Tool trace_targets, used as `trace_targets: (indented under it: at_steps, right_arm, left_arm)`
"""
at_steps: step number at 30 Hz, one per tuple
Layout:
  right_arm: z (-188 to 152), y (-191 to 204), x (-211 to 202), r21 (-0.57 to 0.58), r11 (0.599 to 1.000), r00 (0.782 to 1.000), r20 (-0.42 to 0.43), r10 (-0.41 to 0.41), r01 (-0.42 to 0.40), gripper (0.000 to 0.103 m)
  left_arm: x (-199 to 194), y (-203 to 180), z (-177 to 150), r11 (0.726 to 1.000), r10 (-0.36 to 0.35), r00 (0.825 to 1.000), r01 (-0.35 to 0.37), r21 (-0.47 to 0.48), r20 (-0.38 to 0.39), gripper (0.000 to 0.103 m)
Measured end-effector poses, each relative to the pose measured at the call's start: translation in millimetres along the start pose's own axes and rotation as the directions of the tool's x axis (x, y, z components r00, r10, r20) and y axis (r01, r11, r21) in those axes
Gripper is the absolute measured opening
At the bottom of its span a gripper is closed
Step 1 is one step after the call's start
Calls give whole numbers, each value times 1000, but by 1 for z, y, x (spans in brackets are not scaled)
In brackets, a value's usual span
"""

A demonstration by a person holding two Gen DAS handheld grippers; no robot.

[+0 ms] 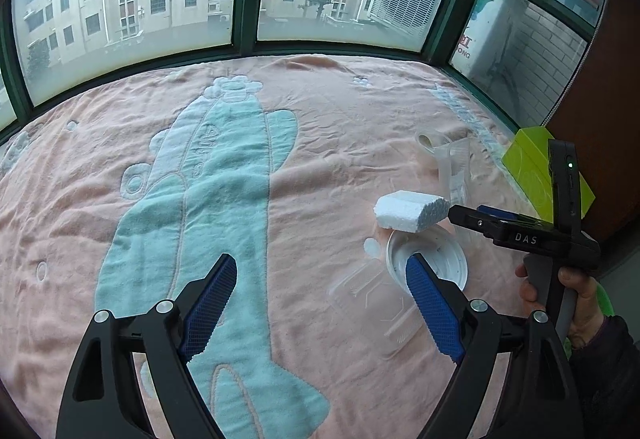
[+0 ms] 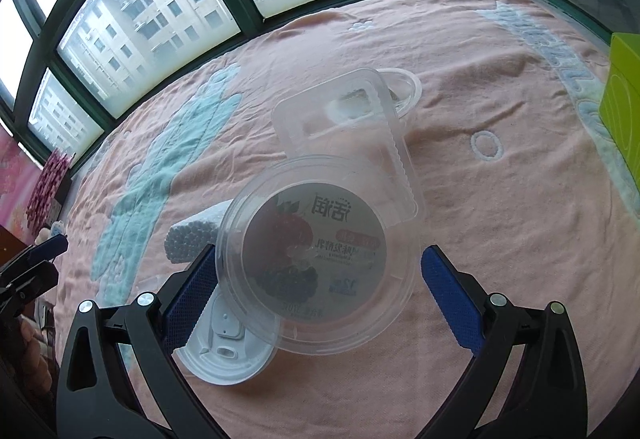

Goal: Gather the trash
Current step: 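Grasp the clear printed lid with the right gripper while the left approaches the foam block, then grasp and lift the white foam block with the left gripper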

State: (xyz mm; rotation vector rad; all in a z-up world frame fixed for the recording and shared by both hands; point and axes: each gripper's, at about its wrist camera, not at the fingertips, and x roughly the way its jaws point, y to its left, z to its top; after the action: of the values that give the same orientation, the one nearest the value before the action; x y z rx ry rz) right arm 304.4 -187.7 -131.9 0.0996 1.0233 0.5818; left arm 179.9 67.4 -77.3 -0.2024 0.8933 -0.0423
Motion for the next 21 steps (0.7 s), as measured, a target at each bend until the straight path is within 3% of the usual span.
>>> trace_targets:
  at_steps: [12, 21]
  right_arm:
    - [0, -1, -5, -6, 1000, 1000, 2, -11, 11, 93]
    - [-5, -5, -42, 27, 999, 998, 51, -21, 19, 93]
  left_arm:
    - [30, -28, 12, 994, -48, 998, 52, 95, -41, 83]
    - [58, -57, 24, 969, -160, 983, 174, 176, -92, 83]
